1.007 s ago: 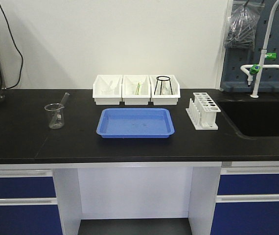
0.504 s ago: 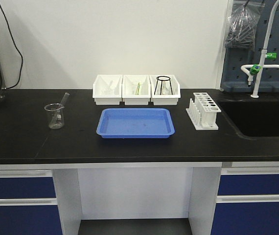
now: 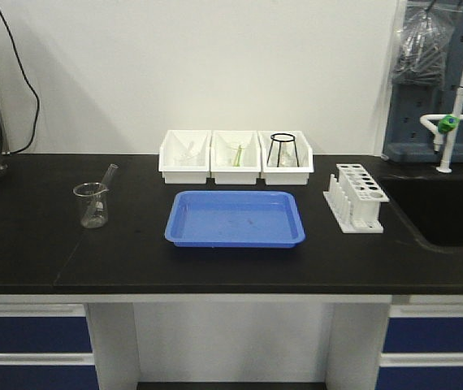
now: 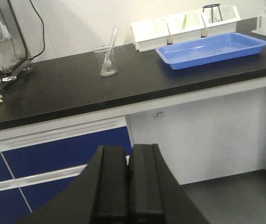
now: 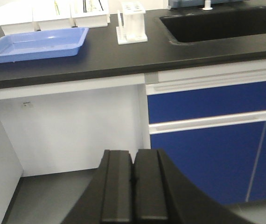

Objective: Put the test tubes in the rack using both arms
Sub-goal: 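Drive the base closer to the bench facing the white bins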

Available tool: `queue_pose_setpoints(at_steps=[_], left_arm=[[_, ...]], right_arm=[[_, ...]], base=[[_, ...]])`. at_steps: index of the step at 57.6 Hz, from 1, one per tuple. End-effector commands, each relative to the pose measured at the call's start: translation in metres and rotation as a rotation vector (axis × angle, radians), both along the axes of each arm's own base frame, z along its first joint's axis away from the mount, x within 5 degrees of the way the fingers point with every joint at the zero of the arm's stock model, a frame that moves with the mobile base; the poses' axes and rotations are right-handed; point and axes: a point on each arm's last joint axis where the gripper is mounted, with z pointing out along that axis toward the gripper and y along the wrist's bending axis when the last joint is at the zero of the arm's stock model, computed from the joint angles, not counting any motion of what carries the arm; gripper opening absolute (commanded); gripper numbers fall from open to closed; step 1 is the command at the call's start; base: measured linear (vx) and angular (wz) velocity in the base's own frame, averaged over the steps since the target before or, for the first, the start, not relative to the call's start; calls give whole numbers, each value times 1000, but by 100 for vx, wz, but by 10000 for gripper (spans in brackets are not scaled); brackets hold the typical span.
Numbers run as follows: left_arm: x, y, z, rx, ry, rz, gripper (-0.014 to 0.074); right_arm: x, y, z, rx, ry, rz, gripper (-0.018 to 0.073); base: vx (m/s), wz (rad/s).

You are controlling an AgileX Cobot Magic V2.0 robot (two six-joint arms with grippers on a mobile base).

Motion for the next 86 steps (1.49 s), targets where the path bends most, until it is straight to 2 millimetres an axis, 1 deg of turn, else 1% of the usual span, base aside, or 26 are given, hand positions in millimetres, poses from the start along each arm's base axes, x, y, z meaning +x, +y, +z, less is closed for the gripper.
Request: queue_pose_setpoints(at_steps=[1, 57, 86], left_arm=[[1, -1, -2, -16, -58, -5, -15], [1, -1, -2, -16, -58, -5, -15], [1, -1, -2, -16, -58, -5, -15]], right_arm=[[1, 0, 4, -19, -80, 1, -8], [1, 0, 4, -19, -80, 2, -8], [1, 0, 4, -19, -80, 2, -8]], base=[[32, 12], [39, 4], [30, -10]])
